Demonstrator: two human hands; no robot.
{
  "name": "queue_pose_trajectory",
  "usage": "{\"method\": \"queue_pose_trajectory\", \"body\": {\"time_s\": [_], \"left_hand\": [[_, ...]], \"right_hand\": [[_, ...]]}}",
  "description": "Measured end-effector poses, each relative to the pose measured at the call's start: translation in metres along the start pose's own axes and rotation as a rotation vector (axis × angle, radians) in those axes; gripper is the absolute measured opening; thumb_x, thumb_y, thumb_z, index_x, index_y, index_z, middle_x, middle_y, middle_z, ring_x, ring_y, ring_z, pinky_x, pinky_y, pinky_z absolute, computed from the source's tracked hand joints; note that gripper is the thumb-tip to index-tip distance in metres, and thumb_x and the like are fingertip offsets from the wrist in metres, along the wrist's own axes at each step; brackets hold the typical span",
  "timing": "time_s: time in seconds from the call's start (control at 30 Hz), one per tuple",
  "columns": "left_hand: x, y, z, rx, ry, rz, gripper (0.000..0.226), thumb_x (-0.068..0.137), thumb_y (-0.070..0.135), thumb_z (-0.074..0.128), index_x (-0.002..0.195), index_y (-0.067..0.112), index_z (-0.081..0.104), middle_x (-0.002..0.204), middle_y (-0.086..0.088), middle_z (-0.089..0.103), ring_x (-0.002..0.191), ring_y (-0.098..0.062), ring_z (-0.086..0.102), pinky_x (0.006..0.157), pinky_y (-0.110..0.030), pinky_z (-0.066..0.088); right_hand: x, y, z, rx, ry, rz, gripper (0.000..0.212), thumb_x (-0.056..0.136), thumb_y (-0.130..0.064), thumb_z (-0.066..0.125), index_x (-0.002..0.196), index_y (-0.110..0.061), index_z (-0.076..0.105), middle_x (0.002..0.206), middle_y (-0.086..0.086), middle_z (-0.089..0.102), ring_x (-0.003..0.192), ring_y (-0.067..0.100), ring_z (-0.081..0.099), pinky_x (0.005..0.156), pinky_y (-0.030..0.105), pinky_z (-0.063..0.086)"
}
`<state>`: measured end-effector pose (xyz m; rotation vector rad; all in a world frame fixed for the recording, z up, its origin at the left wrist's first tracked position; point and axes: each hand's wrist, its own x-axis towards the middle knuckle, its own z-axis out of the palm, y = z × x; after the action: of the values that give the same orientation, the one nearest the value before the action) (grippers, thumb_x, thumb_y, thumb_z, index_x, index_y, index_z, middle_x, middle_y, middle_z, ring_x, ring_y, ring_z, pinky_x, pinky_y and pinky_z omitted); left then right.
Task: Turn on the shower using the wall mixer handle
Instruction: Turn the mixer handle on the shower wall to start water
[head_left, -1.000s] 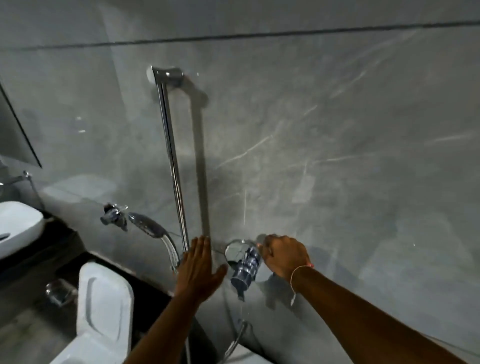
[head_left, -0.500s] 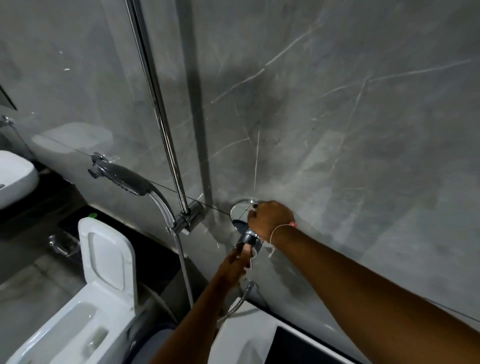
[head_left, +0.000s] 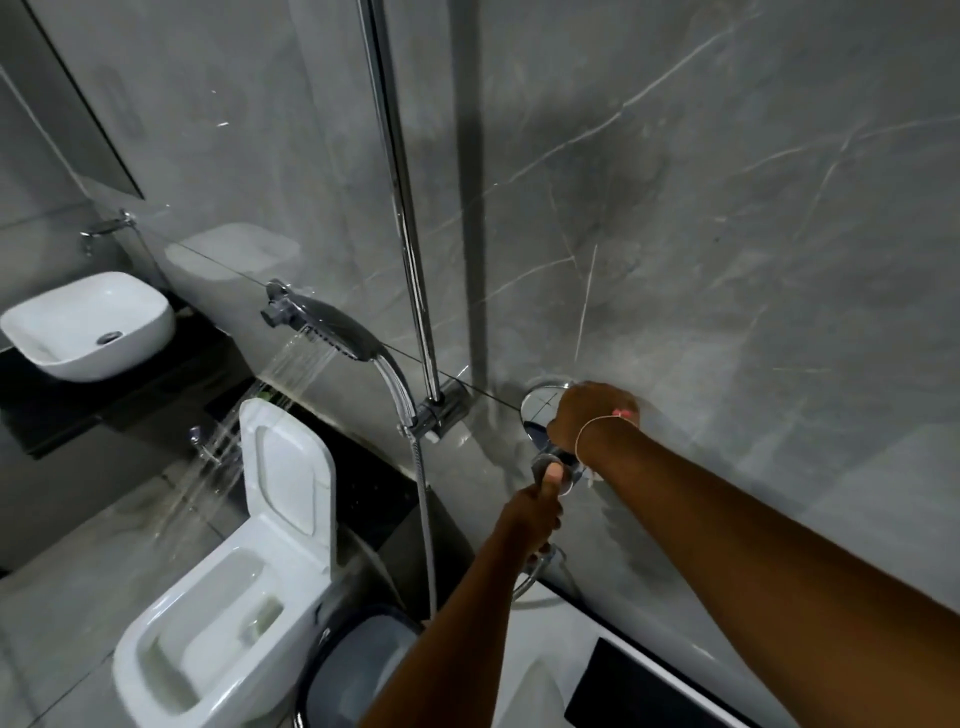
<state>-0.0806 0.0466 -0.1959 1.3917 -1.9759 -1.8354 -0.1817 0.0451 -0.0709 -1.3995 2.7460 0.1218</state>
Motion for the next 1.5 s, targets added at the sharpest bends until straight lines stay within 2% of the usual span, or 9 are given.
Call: {"method": "queue_pose_trajectory", "body": {"time_s": [0.17, 0.27, 0.4, 0.63, 0.77, 0.97, 1.13, 1.3, 1.5], "left_hand": [[0.002, -0.004, 0.004, 0.028, 0.021, 0.043, 0.056, 0.086, 0.075, 0.021, 0.07, 0.029, 0.048, 0.071, 0.002, 0.056, 0.06, -0.011, 0.053, 0.058, -0.025, 0.043], [0.008, -0.012, 0.005, 0.033, 0.041, 0.038, 0.048, 0.094, 0.065, 0.025, 0.075, 0.028, 0.05, 0.075, 0.001, 0.057, 0.065, -0.013, 0.055, 0.062, -0.027, 0.046], [0.018, -0.022, 0.006, 0.095, 0.054, 0.072, 0.05, 0.096, 0.059, 0.026, 0.084, 0.02, 0.055, 0.08, -0.001, 0.06, 0.069, -0.013, 0.056, 0.077, -0.036, 0.052], [0.024, -0.027, 0.01, 0.095, 0.09, 0.07, 0.057, 0.093, 0.066, 0.022, 0.079, 0.022, 0.056, 0.075, 0.002, 0.06, 0.066, -0.011, 0.056, 0.071, -0.032, 0.049], [0.027, -0.031, 0.012, 0.101, 0.11, 0.067, 0.054, 0.096, 0.059, 0.029, 0.089, 0.016, 0.06, 0.085, -0.005, 0.064, 0.072, -0.016, 0.058, 0.079, -0.038, 0.053], [0.028, -0.033, 0.013, 0.105, 0.098, 0.098, 0.057, 0.091, 0.067, 0.024, 0.079, 0.019, 0.053, 0.083, -0.007, 0.061, 0.064, -0.013, 0.051, 0.07, -0.031, 0.046], [0.033, -0.034, 0.015, 0.078, 0.114, 0.062, 0.057, 0.095, 0.06, 0.03, 0.092, 0.013, 0.061, 0.083, -0.005, 0.062, 0.065, -0.011, 0.051, 0.069, -0.03, 0.045], [0.029, -0.032, 0.017, 0.043, 0.127, 0.075, 0.058, 0.09, 0.069, 0.024, 0.078, 0.021, 0.054, 0.077, -0.004, 0.059, 0.065, -0.015, 0.052, 0.068, -0.032, 0.046], [0.025, -0.03, 0.017, 0.029, 0.12, 0.074, 0.059, 0.09, 0.07, 0.024, 0.082, 0.021, 0.055, 0.083, -0.007, 0.061, 0.07, -0.017, 0.053, 0.072, -0.035, 0.047]], "right_hand": [[-0.002, 0.004, 0.003, 0.109, -0.017, -0.001, 0.035, 0.088, -0.038, 0.05, 0.104, -0.013, 0.069, 0.105, 0.011, 0.07, 0.098, 0.029, 0.064, 0.08, 0.034, 0.049], [-0.003, 0.007, 0.009, 0.165, 0.005, 0.017, 0.035, 0.089, -0.041, 0.053, 0.101, -0.012, 0.068, 0.104, 0.011, 0.07, 0.097, 0.028, 0.064, 0.082, 0.036, 0.05], [-0.003, 0.008, 0.014, 0.194, 0.031, 0.009, 0.032, 0.089, -0.04, 0.053, 0.097, -0.013, 0.069, 0.102, 0.01, 0.071, 0.094, 0.028, 0.064, 0.078, 0.034, 0.048], [-0.005, 0.009, 0.015, 0.207, 0.045, 0.002, 0.032, 0.092, -0.035, 0.048, 0.104, -0.012, 0.067, 0.109, 0.012, 0.07, 0.1, 0.029, 0.064, 0.082, 0.035, 0.048], [-0.006, 0.008, 0.016, 0.207, 0.041, 0.005, 0.032, 0.093, -0.035, 0.048, 0.104, -0.011, 0.067, 0.108, 0.012, 0.069, 0.099, 0.029, 0.064, 0.082, 0.037, 0.049], [-0.006, 0.008, 0.018, 0.215, 0.059, 0.017, 0.032, 0.094, -0.034, 0.047, 0.106, -0.011, 0.066, 0.108, 0.012, 0.07, 0.1, 0.029, 0.064, 0.082, 0.037, 0.049], [-0.006, 0.008, 0.02, 0.23, 0.069, 0.018, 0.031, 0.094, -0.034, 0.048, 0.105, -0.012, 0.066, 0.108, 0.012, 0.07, 0.099, 0.028, 0.064, 0.082, 0.037, 0.049], [-0.007, 0.01, 0.02, 0.273, 0.072, 0.015, 0.031, 0.093, -0.034, 0.047, 0.105, -0.013, 0.066, 0.11, 0.013, 0.07, 0.102, 0.03, 0.064, 0.087, 0.039, 0.048], [-0.007, 0.009, 0.02, 0.266, 0.071, 0.017, 0.032, 0.094, -0.034, 0.048, 0.107, -0.011, 0.066, 0.106, 0.012, 0.07, 0.1, 0.028, 0.064, 0.083, 0.037, 0.048]]}}
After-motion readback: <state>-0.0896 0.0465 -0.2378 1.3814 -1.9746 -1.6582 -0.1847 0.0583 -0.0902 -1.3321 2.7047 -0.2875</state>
